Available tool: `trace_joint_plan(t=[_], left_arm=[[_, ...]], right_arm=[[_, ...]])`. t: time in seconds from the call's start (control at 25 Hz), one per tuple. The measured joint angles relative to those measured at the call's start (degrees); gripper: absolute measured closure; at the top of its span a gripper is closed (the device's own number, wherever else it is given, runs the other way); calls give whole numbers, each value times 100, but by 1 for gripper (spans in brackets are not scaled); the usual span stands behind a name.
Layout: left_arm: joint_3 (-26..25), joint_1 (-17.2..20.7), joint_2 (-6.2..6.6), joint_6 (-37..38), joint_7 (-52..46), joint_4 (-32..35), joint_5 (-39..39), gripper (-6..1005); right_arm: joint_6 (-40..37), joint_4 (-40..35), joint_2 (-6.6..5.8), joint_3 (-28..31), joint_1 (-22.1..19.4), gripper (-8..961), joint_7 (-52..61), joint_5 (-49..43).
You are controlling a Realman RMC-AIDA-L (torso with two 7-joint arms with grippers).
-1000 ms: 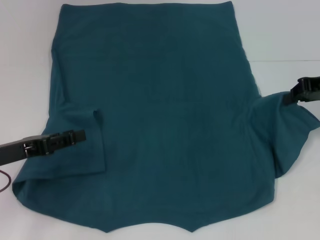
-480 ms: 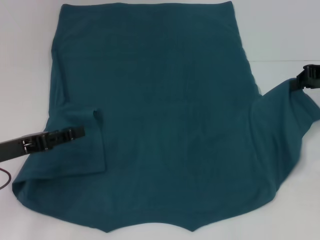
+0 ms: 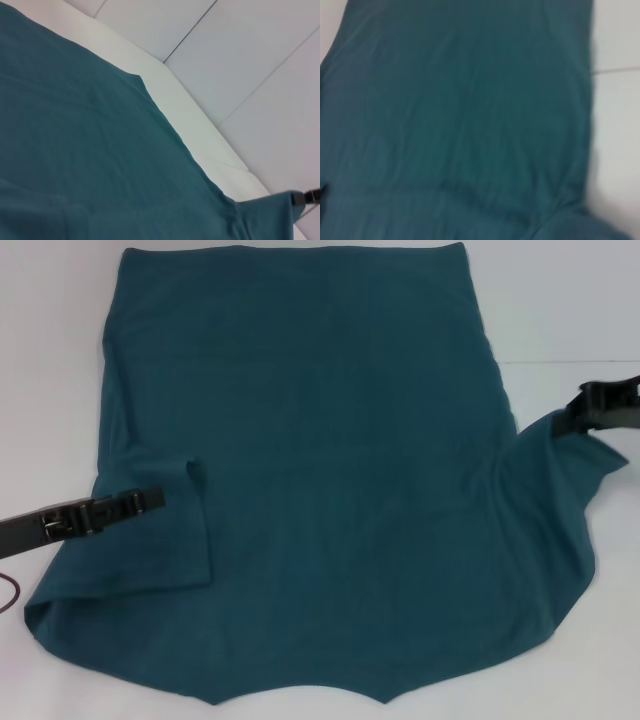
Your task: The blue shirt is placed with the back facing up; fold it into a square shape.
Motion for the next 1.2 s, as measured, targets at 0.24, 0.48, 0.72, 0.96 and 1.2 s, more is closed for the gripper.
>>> trace_joint_plan(t=[0.24,0.48,0.72,0.96,1.2], left_arm=[[0,0,0,-89,0,-8,0,489],[0,-5,0,-103,0,-9,0,489],[-1,0,-13,-174,0,-9,-17,490],[0,-2,-17,-175,0,-8,-65,490],[0,-8,-18,-201,0,-8,-70,490]], right_arm=[[-49,233,242,-155,141,931,-27,15],[39,285,464,-139,271,914,30,27],[227,313,539,-102,289,880,266,211],[362,402,542,-135,281,846,385,257],[380,511,540,-118,284,812,336,257]])
